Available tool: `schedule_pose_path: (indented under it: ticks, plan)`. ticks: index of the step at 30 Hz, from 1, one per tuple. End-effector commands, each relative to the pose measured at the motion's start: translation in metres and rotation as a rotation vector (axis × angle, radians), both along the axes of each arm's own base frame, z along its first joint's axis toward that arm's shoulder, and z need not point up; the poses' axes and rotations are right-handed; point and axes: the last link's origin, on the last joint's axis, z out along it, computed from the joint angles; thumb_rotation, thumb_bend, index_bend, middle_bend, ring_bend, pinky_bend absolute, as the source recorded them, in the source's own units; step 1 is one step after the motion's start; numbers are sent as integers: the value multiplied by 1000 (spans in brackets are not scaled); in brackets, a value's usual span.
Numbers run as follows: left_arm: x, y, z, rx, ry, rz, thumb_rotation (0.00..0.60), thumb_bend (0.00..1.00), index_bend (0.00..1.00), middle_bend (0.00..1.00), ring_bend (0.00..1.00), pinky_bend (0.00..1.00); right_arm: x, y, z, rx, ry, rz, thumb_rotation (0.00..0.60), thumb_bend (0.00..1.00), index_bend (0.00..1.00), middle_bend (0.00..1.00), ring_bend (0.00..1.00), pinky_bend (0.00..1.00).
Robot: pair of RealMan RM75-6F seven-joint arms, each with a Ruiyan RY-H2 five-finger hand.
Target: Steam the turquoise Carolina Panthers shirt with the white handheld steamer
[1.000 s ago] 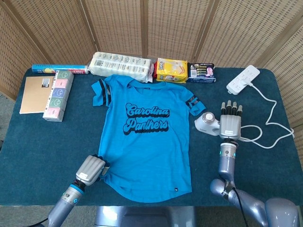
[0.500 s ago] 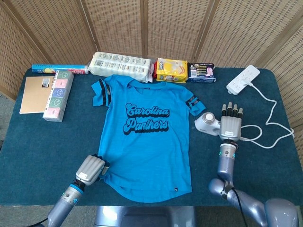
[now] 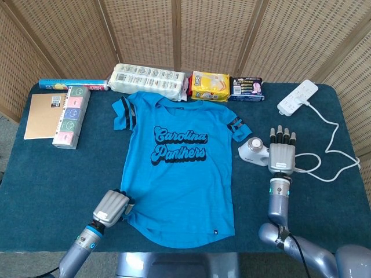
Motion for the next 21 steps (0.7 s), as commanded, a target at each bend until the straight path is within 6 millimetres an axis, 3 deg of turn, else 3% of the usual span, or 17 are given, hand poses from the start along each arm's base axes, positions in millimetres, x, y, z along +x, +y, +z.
schedule_pose_path:
  ticks: [1,10,15,17,21]
  plan:
    - [0,0,0,0,-1,1,600,328,761,686,562,489,3,4,7,-2,-16,10,600,331,0,24,18,43]
    - [0,-2,4,3,-3,1,600,328,761,687,556,489,18,18,32,-11,-123,41,600,332,0,28,19,48]
    - [0,-8,10,-12,23,7,600,317,742,666,491,452,24,30,49,-18,-159,72,600,331,0,28,19,49]
    - [-1,-10,12,-25,42,13,600,287,645,604,426,410,26,33,53,-19,-164,83,600,331,0,28,19,49]
    - [-7,-19,20,-108,114,76,600,195,232,411,269,276,25,39,63,-19,-170,90,600,332,0,28,19,49]
